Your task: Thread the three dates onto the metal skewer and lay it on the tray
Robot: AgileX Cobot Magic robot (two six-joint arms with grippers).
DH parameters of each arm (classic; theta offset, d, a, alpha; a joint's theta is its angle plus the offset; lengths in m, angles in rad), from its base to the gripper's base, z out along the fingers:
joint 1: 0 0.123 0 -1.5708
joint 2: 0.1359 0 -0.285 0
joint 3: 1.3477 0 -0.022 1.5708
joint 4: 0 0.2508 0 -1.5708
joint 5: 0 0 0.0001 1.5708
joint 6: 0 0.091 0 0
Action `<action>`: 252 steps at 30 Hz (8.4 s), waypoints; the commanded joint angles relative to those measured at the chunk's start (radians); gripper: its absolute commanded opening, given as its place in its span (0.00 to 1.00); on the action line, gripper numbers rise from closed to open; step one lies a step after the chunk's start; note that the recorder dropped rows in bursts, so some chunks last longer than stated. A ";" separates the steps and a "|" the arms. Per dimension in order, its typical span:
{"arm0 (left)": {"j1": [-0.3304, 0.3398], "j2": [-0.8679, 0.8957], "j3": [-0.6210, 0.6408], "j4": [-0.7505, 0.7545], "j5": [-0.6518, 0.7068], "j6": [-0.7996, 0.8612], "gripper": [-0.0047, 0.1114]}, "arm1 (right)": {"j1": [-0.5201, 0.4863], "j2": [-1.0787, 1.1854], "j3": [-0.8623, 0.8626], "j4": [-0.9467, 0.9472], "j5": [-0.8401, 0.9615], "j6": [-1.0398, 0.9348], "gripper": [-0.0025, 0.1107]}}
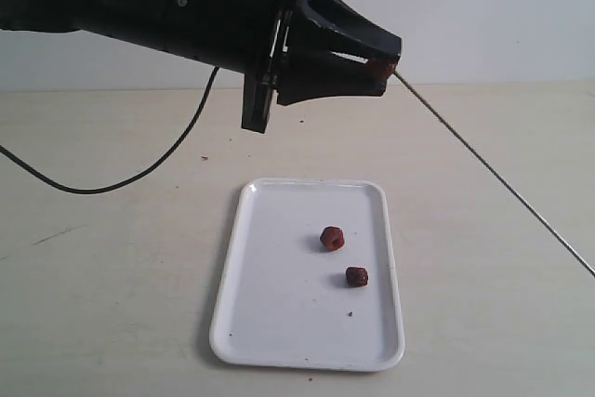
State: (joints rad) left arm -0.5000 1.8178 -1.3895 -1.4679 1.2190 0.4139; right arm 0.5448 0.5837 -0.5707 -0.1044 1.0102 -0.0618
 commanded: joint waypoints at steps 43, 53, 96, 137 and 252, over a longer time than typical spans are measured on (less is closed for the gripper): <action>-0.036 -0.009 0.002 0.077 0.002 0.031 0.30 | 0.001 0.362 -0.105 0.078 -0.351 -0.068 0.02; -0.043 -0.009 0.002 0.080 0.002 0.039 0.41 | 0.001 0.362 -0.105 0.078 -0.351 -0.068 0.02; 0.063 -0.017 0.002 0.521 0.002 0.103 0.56 | 0.001 0.132 -0.105 -0.169 0.065 0.275 0.02; -0.110 0.359 -0.557 1.029 -0.138 -0.730 0.48 | 0.001 0.092 -0.105 -0.164 0.211 0.246 0.02; -0.157 0.645 -0.626 1.138 0.002 -0.856 0.45 | 0.001 0.092 -0.105 -0.164 0.211 0.220 0.02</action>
State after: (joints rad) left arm -0.6668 2.4607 -2.0215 -0.3514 1.2061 -0.4876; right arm 0.5448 0.6838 -0.6667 -0.2627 1.2276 0.1652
